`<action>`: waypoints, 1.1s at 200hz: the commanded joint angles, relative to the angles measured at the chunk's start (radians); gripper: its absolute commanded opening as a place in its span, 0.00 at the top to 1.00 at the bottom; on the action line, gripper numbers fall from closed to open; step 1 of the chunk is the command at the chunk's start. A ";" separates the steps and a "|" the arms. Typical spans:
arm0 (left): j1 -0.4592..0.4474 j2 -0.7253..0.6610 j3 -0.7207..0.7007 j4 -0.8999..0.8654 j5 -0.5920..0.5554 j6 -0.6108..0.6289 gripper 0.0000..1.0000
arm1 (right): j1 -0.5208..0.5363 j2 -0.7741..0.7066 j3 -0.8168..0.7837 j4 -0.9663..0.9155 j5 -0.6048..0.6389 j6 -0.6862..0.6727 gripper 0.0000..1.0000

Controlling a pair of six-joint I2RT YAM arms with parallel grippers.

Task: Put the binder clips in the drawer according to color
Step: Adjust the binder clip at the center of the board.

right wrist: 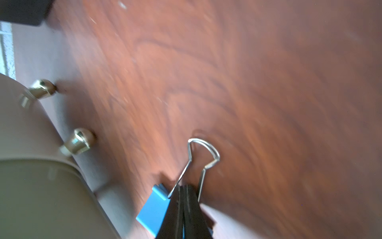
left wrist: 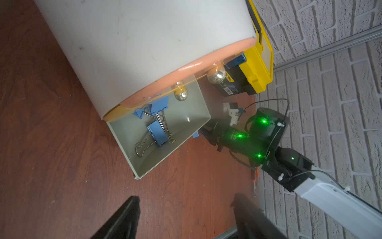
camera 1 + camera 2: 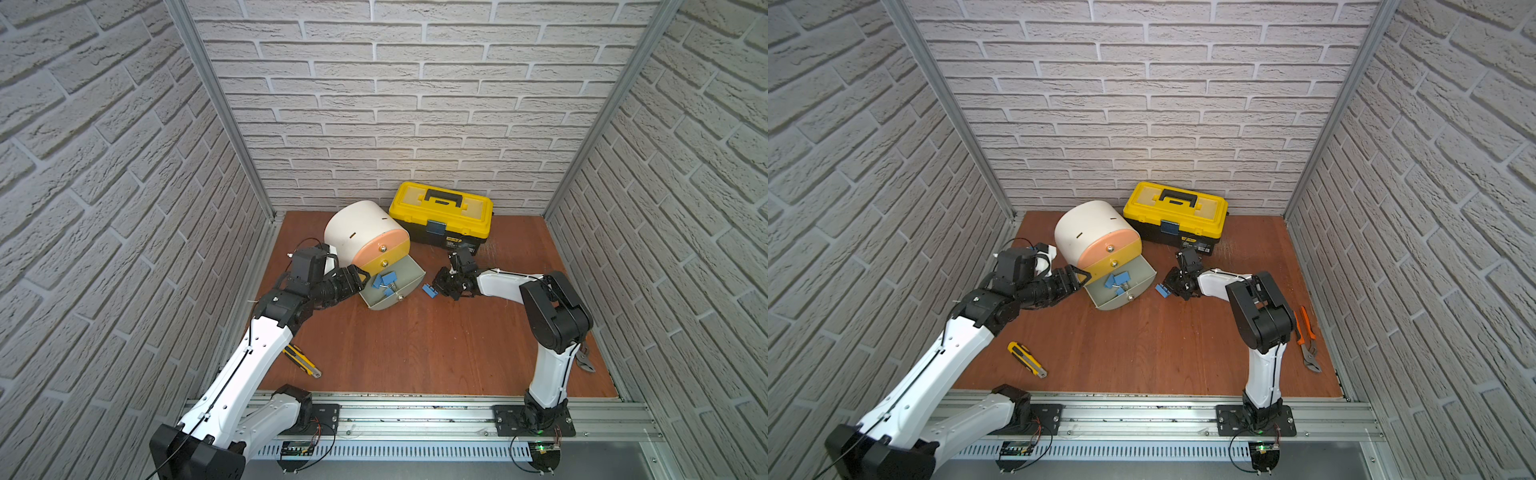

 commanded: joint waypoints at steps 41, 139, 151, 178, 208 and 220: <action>-0.039 -0.002 0.056 -0.006 -0.040 0.024 0.24 | 0.004 -0.229 -0.248 -0.089 0.047 -0.046 0.98; -0.213 0.031 0.063 0.040 -0.135 -0.004 0.24 | 0.004 -0.516 -0.341 -0.264 0.095 -0.187 0.97; -0.228 0.031 0.065 0.041 -0.144 -0.006 0.24 | 0.004 -0.535 -0.317 -0.295 0.109 -0.198 0.97; -0.255 0.023 0.071 0.032 -0.170 -0.005 0.24 | 0.000 -0.552 -0.290 -0.381 0.165 -0.208 0.98; -0.269 0.012 0.067 0.020 -0.185 -0.006 0.24 | -0.009 -0.524 -0.304 -0.412 0.190 -0.209 0.98; -0.271 0.005 0.062 0.017 -0.189 -0.008 0.24 | -0.011 -0.508 -0.309 -0.413 0.195 -0.205 0.98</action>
